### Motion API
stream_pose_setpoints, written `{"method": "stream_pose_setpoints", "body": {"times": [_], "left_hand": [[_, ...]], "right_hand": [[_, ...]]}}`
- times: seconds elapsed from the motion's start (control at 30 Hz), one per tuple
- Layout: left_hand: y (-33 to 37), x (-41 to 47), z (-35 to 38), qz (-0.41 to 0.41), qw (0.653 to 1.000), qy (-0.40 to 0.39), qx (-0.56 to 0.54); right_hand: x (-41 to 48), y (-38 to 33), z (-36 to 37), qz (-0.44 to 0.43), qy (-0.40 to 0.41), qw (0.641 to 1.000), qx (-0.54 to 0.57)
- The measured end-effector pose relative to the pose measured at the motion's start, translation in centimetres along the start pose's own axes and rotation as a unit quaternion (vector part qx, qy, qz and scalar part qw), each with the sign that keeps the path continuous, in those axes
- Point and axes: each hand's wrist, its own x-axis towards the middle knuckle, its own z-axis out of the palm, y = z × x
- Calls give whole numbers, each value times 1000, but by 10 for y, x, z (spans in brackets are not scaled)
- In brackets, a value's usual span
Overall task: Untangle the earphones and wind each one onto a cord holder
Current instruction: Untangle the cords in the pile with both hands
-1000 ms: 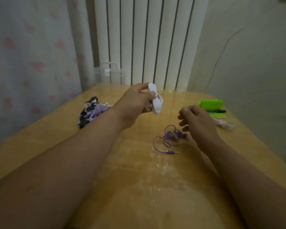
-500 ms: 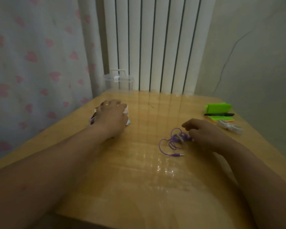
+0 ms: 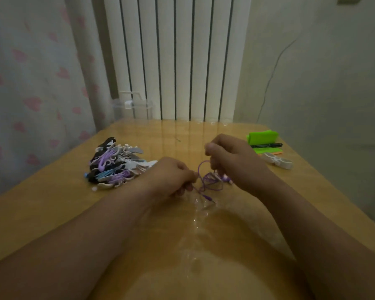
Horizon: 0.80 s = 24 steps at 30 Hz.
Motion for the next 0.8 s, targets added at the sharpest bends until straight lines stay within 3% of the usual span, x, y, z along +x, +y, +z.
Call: {"method": "stream_pose_setpoints", "body": {"times": [0.1,0.2,0.37,0.47,0.57,0.7,0.8], "left_hand": [[11,-2,-4,-3,983,-29,-182],[19,-2,-3,-6,964,-46,-261],[37,-10,1,53,978,-74,-187],[37,-6,0,132,988,4,-77],[24,6,-3,228,967,117,0],[17,10,10,221,972,-65,-52],[11,12,11,235,965,-99,-66]], "right_hand": [[-2,-6,10,-23,-77,995,-60],[0,1,8,-19,-62,992,-111],[7,9,0,-13,-17,992,-123],[8,9,-11,20,-13,1000,-16],[9,6,-20,77,-32,981,174],[9,2,-26,68,-82,938,330],[15,5,-35,49,-27,929,366]]}}
